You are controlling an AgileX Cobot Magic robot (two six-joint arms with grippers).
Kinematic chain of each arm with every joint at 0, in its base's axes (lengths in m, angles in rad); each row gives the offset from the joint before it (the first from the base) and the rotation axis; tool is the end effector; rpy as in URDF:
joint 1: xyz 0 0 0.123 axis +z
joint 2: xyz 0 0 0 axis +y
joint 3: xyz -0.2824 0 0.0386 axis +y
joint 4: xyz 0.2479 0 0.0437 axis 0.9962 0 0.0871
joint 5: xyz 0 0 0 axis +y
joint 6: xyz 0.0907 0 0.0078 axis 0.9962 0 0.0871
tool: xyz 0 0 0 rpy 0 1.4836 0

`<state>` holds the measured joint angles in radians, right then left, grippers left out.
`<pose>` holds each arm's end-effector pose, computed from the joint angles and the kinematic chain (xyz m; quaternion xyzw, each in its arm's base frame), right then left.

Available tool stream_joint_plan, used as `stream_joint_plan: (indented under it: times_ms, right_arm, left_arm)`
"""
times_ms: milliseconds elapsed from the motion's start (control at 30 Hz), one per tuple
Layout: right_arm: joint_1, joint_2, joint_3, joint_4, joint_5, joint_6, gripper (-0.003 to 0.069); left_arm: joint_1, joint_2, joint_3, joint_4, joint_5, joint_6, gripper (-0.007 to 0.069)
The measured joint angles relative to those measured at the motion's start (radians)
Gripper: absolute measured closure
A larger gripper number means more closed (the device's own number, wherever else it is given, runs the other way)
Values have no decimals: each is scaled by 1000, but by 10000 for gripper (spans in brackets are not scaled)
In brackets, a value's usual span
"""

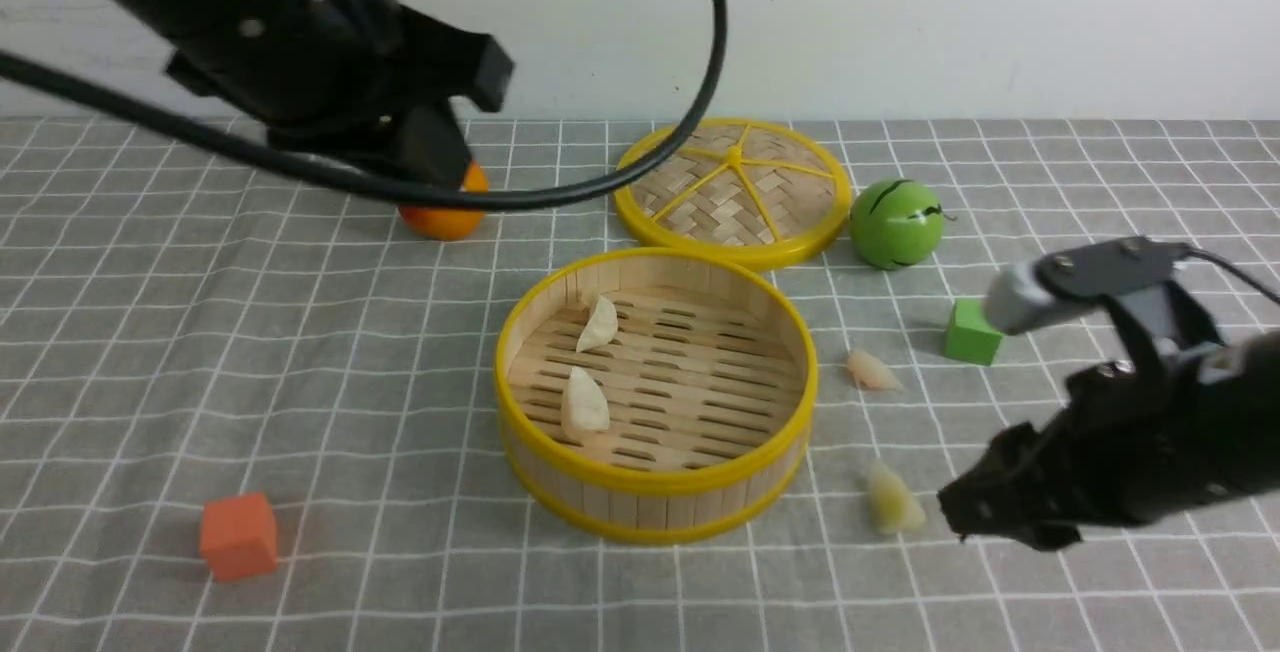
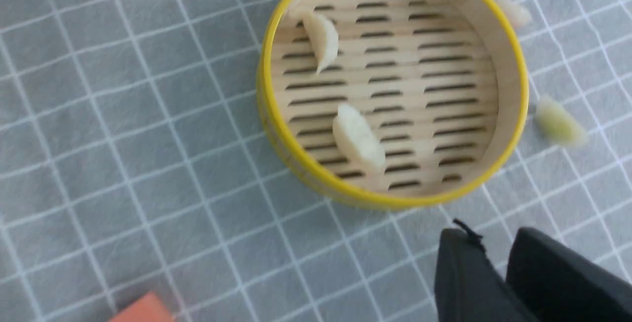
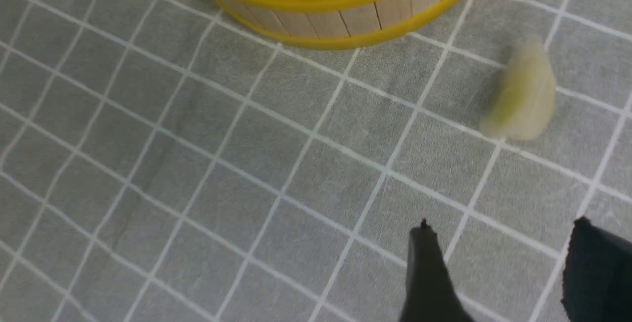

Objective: Put the dumplings into the steamer on the table with the grey tablecloth.
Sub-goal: 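Reach for and grasp a dumpling lying on the table beside the steamer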

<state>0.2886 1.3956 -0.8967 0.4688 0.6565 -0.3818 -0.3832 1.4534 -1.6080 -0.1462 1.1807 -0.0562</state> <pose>0.2551 0.1020 0.2532 -0.1749 0.9367 0.1716 0.2501 0.2708 -0.1224 0.4167 0.1490 0.9362 -0.1386 0.2866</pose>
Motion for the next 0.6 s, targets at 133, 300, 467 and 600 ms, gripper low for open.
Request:
stream_joint_plan:
  times_ms: [133,300,467,600]
  right_arm:
    - [4,179,-124,-100,4,75,244]
    - [5,378,-232,-146,10,149,240]
    - [21,468,-245,-160,0,158,352]
    - [22,475,-261,-173,9,156,419]
  left_arm:
    - [0,-147,138,12,18,-37,622]
    - [0,-368,402,23,-55,-48,638]
    - [0,-536,629,105,-78,-99,638]
    - [0,-658,772,237,-88,-197,638]
